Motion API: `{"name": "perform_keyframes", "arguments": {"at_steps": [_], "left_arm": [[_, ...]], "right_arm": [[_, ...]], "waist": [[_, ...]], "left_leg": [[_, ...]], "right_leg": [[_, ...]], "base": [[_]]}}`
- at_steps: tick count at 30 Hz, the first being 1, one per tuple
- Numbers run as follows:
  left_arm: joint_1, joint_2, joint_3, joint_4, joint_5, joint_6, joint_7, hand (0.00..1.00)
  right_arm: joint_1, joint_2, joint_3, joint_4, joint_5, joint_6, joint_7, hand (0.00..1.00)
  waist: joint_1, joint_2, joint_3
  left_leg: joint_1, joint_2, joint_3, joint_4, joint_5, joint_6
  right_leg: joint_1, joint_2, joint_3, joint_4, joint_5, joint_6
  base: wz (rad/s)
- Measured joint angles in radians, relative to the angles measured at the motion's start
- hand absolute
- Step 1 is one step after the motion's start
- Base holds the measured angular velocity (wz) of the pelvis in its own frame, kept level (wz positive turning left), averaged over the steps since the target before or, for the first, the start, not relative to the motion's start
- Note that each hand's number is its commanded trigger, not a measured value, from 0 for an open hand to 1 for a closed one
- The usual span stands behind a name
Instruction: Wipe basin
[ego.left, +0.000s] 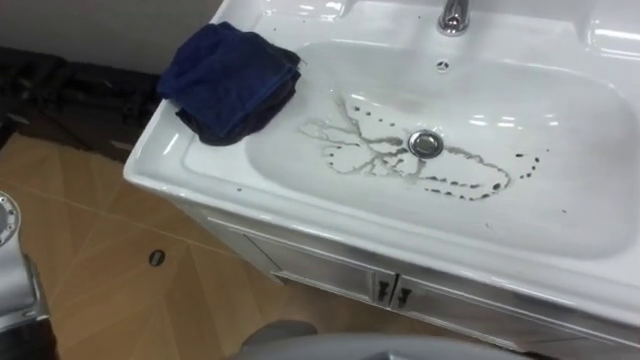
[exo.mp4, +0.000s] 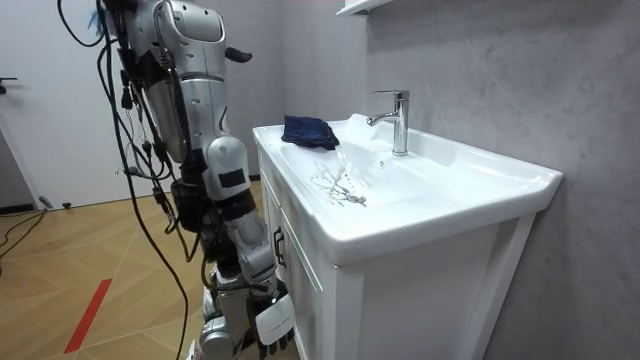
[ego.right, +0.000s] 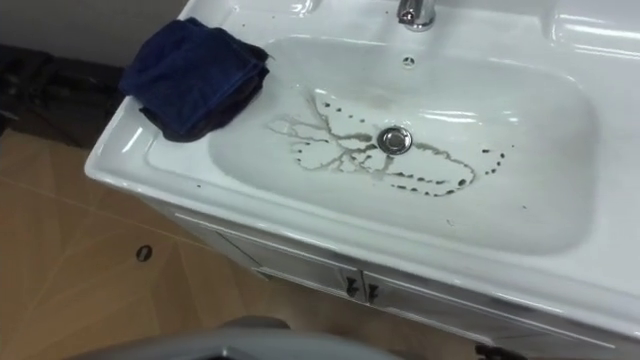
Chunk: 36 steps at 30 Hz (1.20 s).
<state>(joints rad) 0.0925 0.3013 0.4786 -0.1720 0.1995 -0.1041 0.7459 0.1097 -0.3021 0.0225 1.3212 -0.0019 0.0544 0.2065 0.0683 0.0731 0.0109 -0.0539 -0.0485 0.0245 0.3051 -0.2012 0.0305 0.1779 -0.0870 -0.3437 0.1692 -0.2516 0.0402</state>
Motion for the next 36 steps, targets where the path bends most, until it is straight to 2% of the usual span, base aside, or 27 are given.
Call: {"name": "perform_keyframes", "arguments": {"at_steps": [2,6,10,16,20,29,33,36], "left_arm": [[0.0,0.0,-0.044,-0.014,0.0,-0.001,-0.032,0.0],[0.0,-0.001,-0.09,-0.013,0.0,-0.001,-0.092,0.0],[0.005,-0.019,-0.151,-0.01,-0.013,-0.001,-0.133,0.0],[0.015,-0.027,-0.225,0.03,-0.012,-0.001,-0.188,0.0],[0.015,-0.028,-0.267,0.066,-0.012,0.014,-0.243,0.0],[0.015,-0.029,-0.288,0.066,-0.011,0.017,-0.33,0.0],[0.015,-0.032,-0.293,0.066,-0.012,0.017,-0.35,0.0],[0.015,-0.034,-0.325,0.066,-0.012,0.017,-0.362,0.0]], "right_arm": [[0.001,0.003,0.0,0.0,-0.004,0.001,0.0,0.0],[0.003,0.011,0.001,0.003,-0.009,0.002,0.004,0.0],[0.008,0.02,0.002,0.006,-0.008,0.011,0.004,0.0],[0.006,0.031,0.005,0.009,-0.05,0.013,0.016,0.0],[0.003,0.033,0.01,0.012,-0.07,0.035,0.027,0.0],[0.008,0.036,0.032,0.02,-0.141,0.067,0.07,0.0],[-0.011,0.046,0.032,0.043,-0.143,0.073,0.078,0.0],[-0.012,0.048,0.033,0.043,-0.144,0.079,0.078,0.0]], "waist": [[-0.009,-0.001,0.0003],[-0.013,-0.009,0.0002],[-0.021,-0.016,-0.0013],[-0.061,-0.027,-0.0041],[-0.066,-0.026,-0.0046],[-0.077,-0.028,-0.0036],[-0.094,-0.028,-0.0043],[-0.102,-0.031,-0.0039]], "left_leg": [[0.002,0.0,0.002,-0.004,0.0,0.0],[0.014,0.004,0.016,-0.015,0.0,-0.002],[0.019,0.006,0.029,-0.016,0.0,-0.001],[0.036,0.007,0.03,-0.017,0.0,-0.001],[0.039,0.012,0.038,-0.015,-0.001,-0.001],[0.036,0.022,0.049,-0.011,-0.004,-0.003],[0.032,0.024,0.054,-0.012,-0.003,-0.003],[0.032,0.023,0.054,-0.014,-0.003,-0.003]], "right_leg": [[-0.001,0.0,0.004,0.0,0.0,0.0],[-0.002,0.001,0.016,0.001,0.001,-0.001],[-0.003,0.0,0.035,0.003,0.002,-0.003],[0.012,0.0,0.046,0.004,0.002,-0.003],[0.012,0.003,0.054,0.006,0.004,-0.006],[0.006,0.009,0.065,0.008,0.007,-0.01],[-0.005,0.009,0.067,0.017,0.007,-0.01],[-0.005,0.009,0.068,0.016,0.007,-0.01]], "base": [[-0.04],[-0.14],[-0.09],[-0.03],[-0.05],[-0.04],[-0.03],[0.0]]}}
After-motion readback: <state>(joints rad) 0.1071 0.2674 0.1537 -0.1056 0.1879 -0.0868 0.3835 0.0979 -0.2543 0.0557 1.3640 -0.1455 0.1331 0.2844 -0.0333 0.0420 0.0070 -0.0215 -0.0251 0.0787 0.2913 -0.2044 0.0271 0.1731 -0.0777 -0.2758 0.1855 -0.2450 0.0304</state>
